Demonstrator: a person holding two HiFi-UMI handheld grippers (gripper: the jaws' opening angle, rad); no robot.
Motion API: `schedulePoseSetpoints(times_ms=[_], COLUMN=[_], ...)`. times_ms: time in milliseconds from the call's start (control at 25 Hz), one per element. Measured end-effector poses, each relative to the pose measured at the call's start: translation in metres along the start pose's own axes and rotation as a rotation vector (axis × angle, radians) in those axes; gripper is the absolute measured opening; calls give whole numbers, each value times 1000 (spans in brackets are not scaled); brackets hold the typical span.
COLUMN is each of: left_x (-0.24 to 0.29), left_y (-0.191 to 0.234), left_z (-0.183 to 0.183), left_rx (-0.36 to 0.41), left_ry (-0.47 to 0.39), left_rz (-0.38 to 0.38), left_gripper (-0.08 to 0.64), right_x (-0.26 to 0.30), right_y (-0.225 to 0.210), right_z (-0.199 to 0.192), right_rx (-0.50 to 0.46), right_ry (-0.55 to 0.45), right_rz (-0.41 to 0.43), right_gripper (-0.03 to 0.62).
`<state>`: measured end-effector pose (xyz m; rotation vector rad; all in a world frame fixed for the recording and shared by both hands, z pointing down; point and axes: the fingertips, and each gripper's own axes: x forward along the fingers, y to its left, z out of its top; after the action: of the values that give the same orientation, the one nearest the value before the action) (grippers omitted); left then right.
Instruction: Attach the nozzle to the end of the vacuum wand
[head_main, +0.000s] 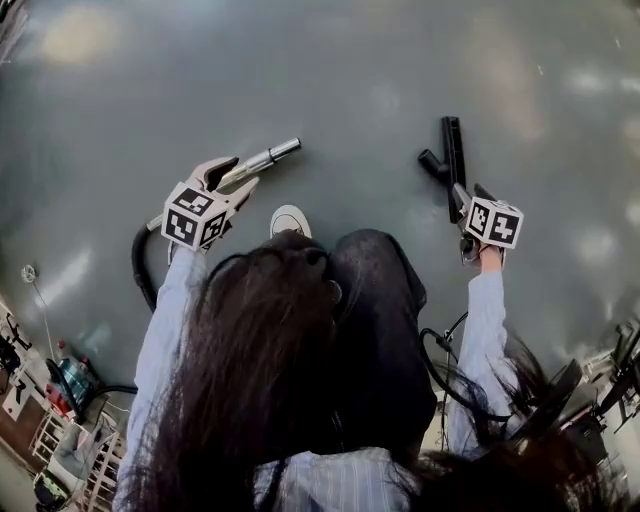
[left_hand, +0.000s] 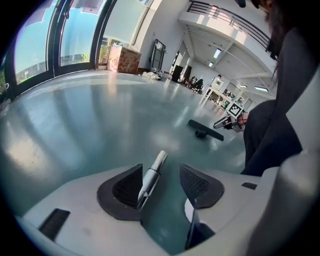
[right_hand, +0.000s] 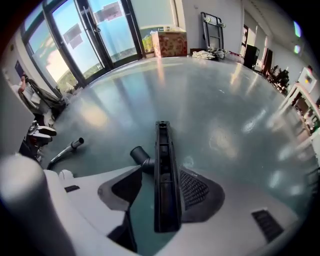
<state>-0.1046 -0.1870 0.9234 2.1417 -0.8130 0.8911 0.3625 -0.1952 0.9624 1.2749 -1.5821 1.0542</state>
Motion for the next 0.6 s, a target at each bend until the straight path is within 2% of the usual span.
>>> schedulePoseSetpoints(times_ms=[160, 360, 480, 600], left_x=[46, 86, 94, 91], left_y=[23, 26, 25, 25], left_z=[-34, -52, -57, -64], left_rx=[81, 153, 202, 232], left_ry=[45, 98, 137, 176], left_rz=[8, 10, 24, 36], left_gripper=[242, 245, 249, 249], right_x=[42, 72, 74, 69], right_y=[-6, -8, -5, 1], right_z=[5, -8, -8, -14], right_rx=[-63, -193, -245, -312], right_ry=[-17, 67, 91, 130], right_rz=[21, 79, 95, 72], right_gripper=[230, 242, 241, 241])
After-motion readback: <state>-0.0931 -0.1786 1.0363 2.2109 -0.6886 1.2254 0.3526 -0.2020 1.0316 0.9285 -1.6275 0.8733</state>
